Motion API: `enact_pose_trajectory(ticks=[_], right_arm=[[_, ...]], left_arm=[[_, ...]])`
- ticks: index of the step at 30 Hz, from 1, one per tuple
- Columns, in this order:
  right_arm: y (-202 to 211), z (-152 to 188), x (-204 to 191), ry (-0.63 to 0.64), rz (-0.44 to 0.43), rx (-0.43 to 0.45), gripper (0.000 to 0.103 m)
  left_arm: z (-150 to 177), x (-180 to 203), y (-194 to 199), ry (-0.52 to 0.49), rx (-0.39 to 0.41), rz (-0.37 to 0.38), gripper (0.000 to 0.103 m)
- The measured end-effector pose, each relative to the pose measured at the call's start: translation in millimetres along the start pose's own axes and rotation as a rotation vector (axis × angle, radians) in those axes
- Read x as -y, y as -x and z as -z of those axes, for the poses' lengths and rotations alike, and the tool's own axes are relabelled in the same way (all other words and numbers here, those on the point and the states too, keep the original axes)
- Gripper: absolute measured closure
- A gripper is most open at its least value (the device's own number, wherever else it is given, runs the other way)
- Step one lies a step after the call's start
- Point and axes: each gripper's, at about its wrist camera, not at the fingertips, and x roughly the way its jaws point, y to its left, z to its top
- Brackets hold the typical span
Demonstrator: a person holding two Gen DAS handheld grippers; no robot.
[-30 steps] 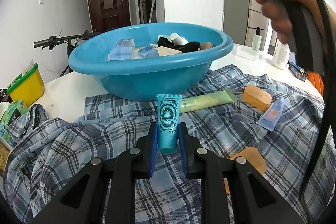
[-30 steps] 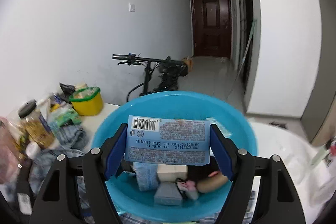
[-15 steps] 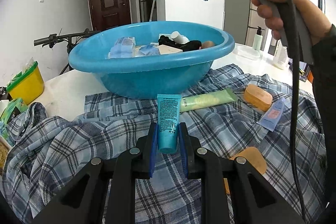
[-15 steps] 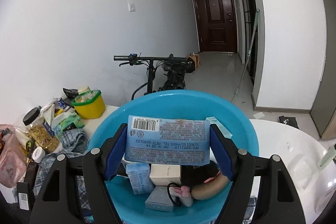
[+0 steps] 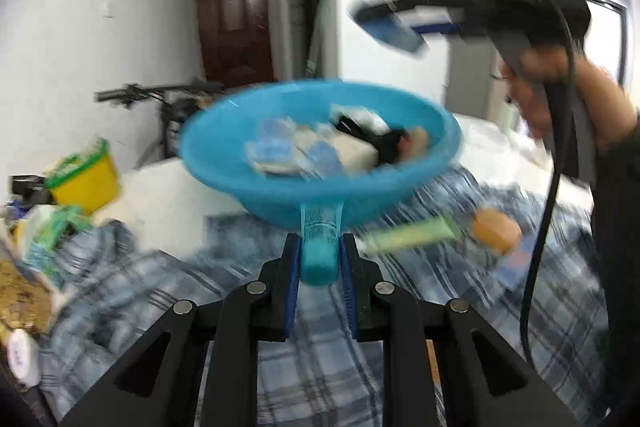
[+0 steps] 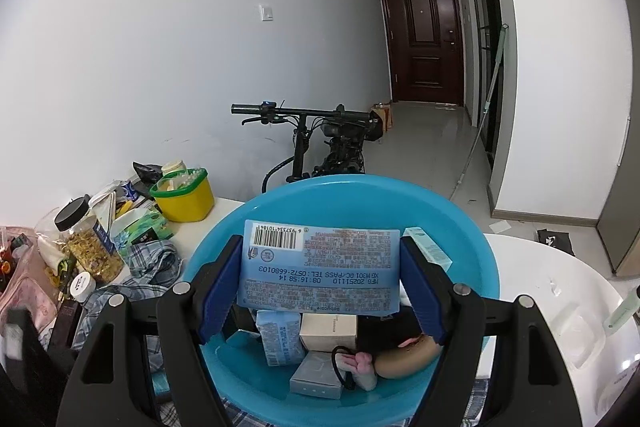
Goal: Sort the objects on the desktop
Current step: 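Carry the teal tube over the basin with the left tool while the right tool holds the box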
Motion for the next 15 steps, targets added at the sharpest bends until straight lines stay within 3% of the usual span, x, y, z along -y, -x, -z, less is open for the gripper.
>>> enact_pose_trajectory(ticks=[5, 15], right_arm=[[4.3, -0.7, 3.5, -0.013, -0.016, 0.011, 0.029], [8.6, -1.1, 11.7, -0.043, -0.036, 0.026, 0.029]], left_arm=[[-29.8, -19.7, 15.4, 0.074, 0.024, -0.007, 0.082], [-92.0, -18.6, 16.0, 0.069, 0.139, -0.039, 0.082]])
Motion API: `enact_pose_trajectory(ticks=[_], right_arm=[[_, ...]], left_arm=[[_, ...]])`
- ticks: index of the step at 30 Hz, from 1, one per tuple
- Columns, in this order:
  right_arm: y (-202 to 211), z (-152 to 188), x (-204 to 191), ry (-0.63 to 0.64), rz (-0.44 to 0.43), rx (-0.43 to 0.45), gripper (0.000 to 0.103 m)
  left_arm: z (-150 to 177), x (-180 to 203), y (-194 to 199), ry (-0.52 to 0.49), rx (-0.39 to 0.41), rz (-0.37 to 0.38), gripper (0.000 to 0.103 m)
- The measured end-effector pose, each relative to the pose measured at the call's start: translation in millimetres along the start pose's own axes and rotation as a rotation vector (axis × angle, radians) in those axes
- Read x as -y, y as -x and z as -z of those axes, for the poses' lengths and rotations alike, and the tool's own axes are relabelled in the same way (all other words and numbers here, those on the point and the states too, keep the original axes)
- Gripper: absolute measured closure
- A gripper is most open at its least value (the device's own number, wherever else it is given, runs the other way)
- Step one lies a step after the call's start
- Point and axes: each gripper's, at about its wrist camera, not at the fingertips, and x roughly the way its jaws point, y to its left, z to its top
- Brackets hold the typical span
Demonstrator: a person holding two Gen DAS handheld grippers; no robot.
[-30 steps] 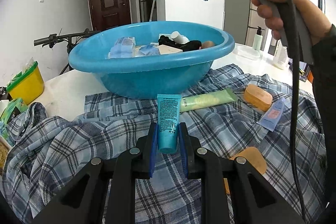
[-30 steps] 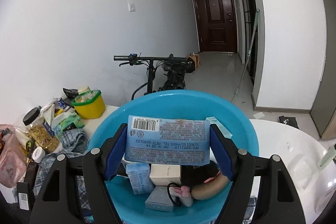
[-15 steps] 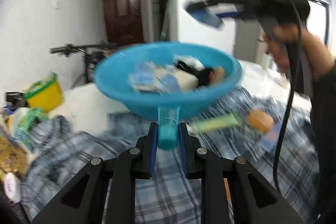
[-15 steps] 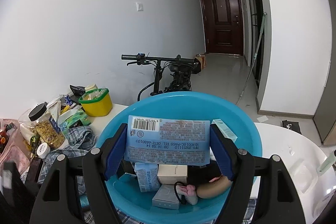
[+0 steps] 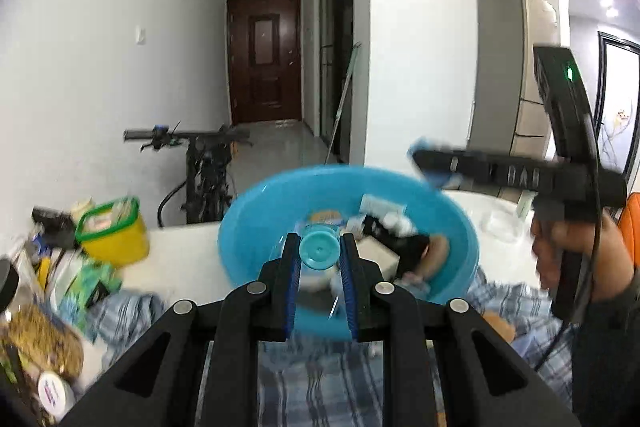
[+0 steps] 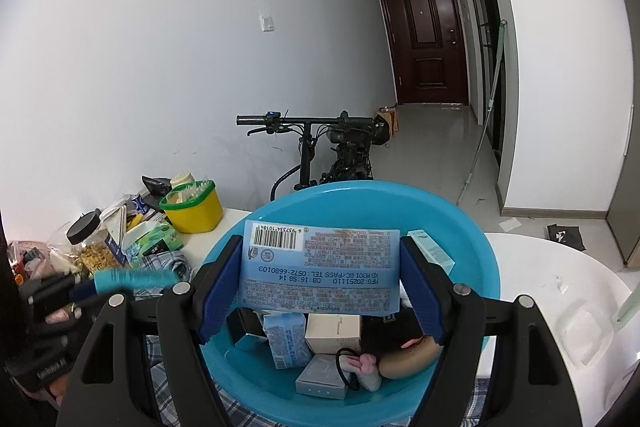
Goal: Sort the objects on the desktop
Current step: 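Carry the teal tube over the basin with the left tool while the right tool holds the box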
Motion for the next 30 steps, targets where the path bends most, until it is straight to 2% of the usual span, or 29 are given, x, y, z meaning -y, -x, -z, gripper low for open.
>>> enact_pose_trajectory(ticks=[5, 11, 15, 21, 30], right_arm=[[-4.7, 0.9, 1.4, -0.003, 0.005, -0.01, 0.029], [-9.7, 2.1, 5.6, -0.01, 0.006, -0.023, 0.029], [-11.9, 3.8, 12.2, -0.024, 0.016, -0.03, 0.029], [-14.7, 5.6, 19.8, -0.039, 0.026, -0.034, 0.029], [-20.4, 7.8, 21.2, -0.04, 0.032, -0.047, 0.029]], left_arm=[[-29.3, 8.0, -21.6, 0.002, 0.032, 0.019, 0.082], [-44.7, 5.2, -62.7, 0.039, -0.003, 0.023, 0.082], [-35.5, 3.6, -89.1, 0.046, -0.059, 0.038, 0.082], [-14.6, 4.6, -124.7, 0.025, -0.157, 0.016, 0.082], [-14.2, 5.8, -129.4, 0.018, -0.156, 0.018, 0.082]])
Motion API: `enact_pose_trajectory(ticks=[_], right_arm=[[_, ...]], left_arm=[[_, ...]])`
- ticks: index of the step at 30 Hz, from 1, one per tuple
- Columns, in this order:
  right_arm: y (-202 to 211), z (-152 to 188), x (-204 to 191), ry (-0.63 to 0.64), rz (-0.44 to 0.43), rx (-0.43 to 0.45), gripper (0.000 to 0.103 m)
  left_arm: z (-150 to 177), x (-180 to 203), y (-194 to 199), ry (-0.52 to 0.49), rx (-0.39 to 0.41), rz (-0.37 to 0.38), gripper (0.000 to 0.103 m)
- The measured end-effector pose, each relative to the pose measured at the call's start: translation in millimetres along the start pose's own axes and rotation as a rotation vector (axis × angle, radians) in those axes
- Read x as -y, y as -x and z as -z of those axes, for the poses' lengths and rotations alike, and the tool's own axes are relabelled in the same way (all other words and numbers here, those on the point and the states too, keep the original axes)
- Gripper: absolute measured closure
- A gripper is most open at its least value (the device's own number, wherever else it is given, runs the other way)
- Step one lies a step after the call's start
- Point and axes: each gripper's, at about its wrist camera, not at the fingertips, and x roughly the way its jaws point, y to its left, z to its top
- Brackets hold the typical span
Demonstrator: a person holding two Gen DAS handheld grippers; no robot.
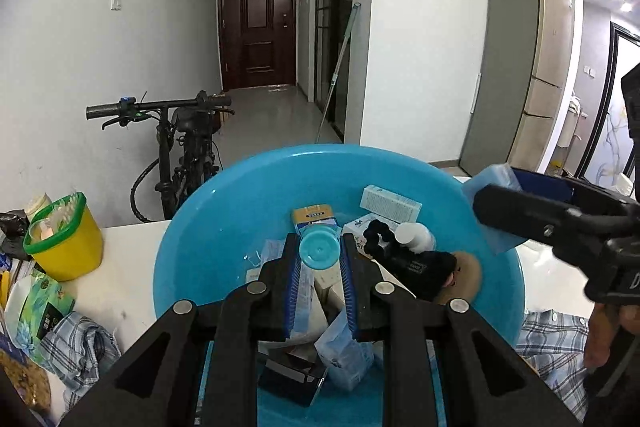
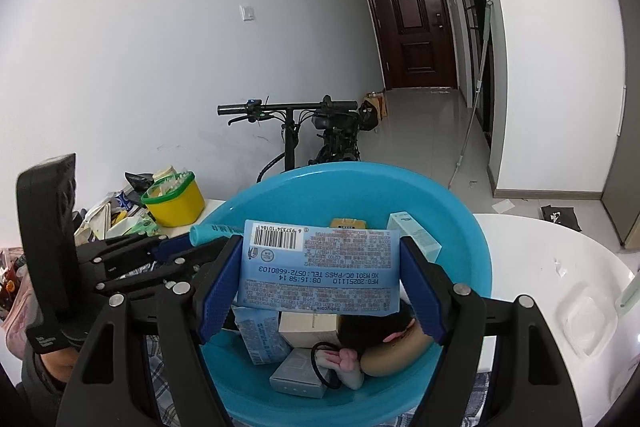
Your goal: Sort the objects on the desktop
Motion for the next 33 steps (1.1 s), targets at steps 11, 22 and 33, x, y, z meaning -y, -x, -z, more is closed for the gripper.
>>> enact_pose_trajectory(ticks=[11, 22, 33], right_arm=[[2.2, 0.4, 4.0, -0.001, 0.017, -0.001, 0.029], [2.3, -0.3, 6.4, -0.001, 0.037, -0.003, 0.029], [1.4, 0.2, 5.2, 0.006, 0.035, -0.009, 0.029]], left_arm=[[-4.2, 0.1, 12.7, 0.0, 0.022, -0.002, 0.082], [-6.3, 3.1, 20.6, -0.022, 0.023, -0.009, 0.082], [-6.3, 3.7, 22.7, -0.026, 0.022, -0.007, 0.082]])
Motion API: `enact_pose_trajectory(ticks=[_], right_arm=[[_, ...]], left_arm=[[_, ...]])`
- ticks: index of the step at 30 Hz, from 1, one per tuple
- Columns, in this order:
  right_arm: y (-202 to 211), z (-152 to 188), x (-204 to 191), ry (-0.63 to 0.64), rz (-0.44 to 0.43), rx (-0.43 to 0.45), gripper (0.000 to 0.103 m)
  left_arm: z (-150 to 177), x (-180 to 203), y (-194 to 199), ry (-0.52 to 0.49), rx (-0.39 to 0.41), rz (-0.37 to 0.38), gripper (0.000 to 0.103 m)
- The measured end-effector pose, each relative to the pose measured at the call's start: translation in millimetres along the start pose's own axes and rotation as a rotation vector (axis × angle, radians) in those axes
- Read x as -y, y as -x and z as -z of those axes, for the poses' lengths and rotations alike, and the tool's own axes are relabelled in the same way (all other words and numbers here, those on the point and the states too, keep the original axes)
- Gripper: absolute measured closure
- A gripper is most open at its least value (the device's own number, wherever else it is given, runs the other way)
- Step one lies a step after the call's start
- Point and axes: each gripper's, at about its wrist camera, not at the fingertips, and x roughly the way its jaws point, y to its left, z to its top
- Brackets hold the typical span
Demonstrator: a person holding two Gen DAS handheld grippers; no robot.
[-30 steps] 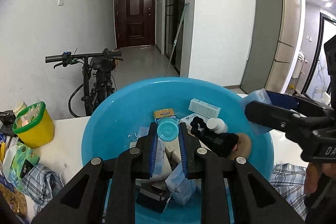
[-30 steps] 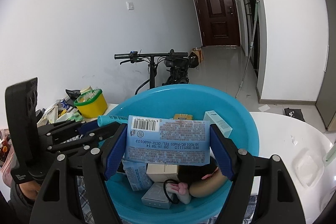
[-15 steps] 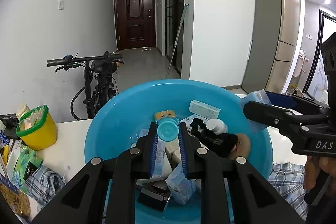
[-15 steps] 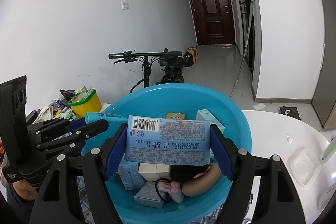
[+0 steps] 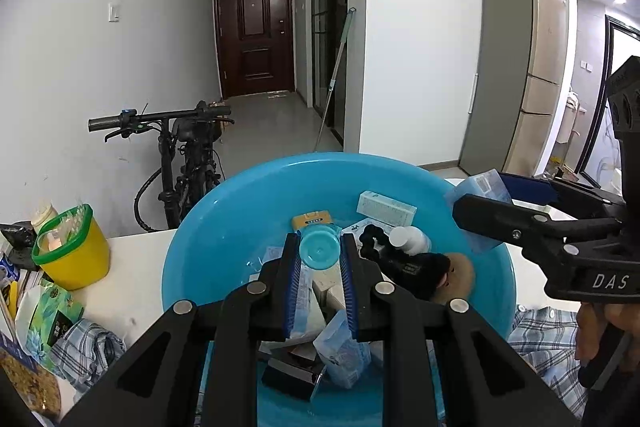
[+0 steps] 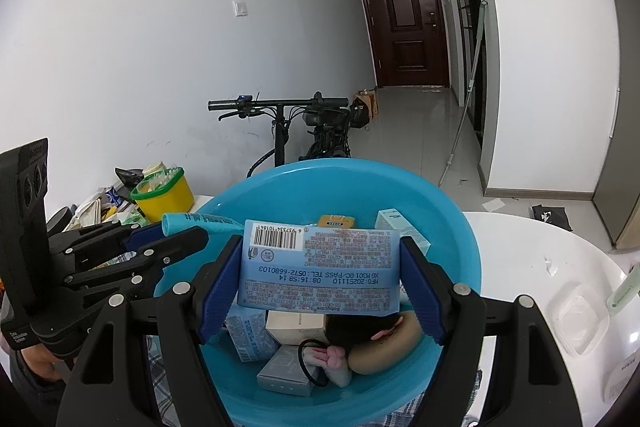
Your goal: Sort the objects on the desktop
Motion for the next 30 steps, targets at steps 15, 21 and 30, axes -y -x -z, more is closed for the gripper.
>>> enact_pose_trajectory(ticks=[15, 21, 30], right_arm=[[-1.5, 0.5, -1.2, 0.003, 0.003, -0.004, 0.029], [-2.0, 1.0, -1.6, 0.001, 0.004, -0.005, 0.029], [-1.7, 2.2, -1.1, 0.001, 0.006, -0.006, 0.029]], left_arm=[[0.5, 1.7, -0.7, -0.004, -0.001, 0.003, 0.082], [0.8, 2.6, -1.6, -0.007, -0.006, -0.005, 0.082], [0.3, 2.9, -0.7, -0.008, -0.005, 0.0, 0.082]])
